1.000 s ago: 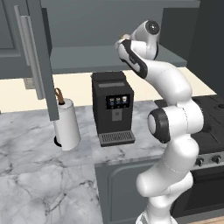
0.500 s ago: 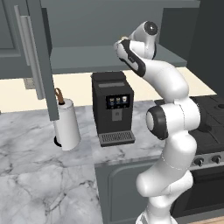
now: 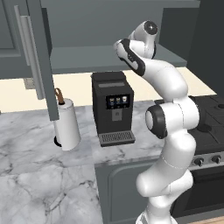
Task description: Pick up the bar soap and dish brush from the sink, and place them back in the cabinet, and close the cabinet doors.
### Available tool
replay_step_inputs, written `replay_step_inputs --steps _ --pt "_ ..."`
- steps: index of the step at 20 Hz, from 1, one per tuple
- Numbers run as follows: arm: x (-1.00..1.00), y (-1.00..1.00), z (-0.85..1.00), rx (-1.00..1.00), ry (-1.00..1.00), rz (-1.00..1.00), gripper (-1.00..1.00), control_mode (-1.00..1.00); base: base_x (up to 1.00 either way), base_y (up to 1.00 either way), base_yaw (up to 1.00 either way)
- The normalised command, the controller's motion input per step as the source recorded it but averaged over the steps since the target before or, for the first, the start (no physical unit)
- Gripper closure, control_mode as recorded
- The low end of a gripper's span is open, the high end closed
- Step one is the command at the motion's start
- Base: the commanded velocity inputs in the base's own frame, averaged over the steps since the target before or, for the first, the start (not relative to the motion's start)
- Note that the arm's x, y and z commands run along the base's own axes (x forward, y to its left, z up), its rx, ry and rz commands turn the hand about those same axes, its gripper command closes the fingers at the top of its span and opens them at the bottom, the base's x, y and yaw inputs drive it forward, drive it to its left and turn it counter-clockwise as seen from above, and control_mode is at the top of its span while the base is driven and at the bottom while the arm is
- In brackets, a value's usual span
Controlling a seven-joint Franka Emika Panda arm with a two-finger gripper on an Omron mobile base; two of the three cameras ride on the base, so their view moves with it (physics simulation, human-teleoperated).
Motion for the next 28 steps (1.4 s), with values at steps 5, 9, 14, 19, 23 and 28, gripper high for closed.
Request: replay_step_inputs --steps 5,9,14,19,23,28 --pt "0.00 0.00 0.00 0.00 0.00 0.00 -1.00 -1.00 0.00 0.00 0.00" --pt "0.00 0.00 0.00 0.00 0.00 0.00 -1.00 -1.00 0.00 0.00 0.00" --pt "-0.01 0.00 -0.01 0.00 0.00 0.00 -1.00 -1.00 0.00 0.00 0.00" --pt "-0.03 0.00 -0.05 0.00 -0.03 0.00 -1.00 -1.00 0.00 0.00 0.00" --pt "-0.16 0.00 -0.01 0.00 -0.08 0.00 -1.00 -1.00 0.00 0.00 0.00" --pt "-0.27 0.00 0.00 0.00 -0.12 0.00 -1.00 -1.00 0.00 0.00 0.00"
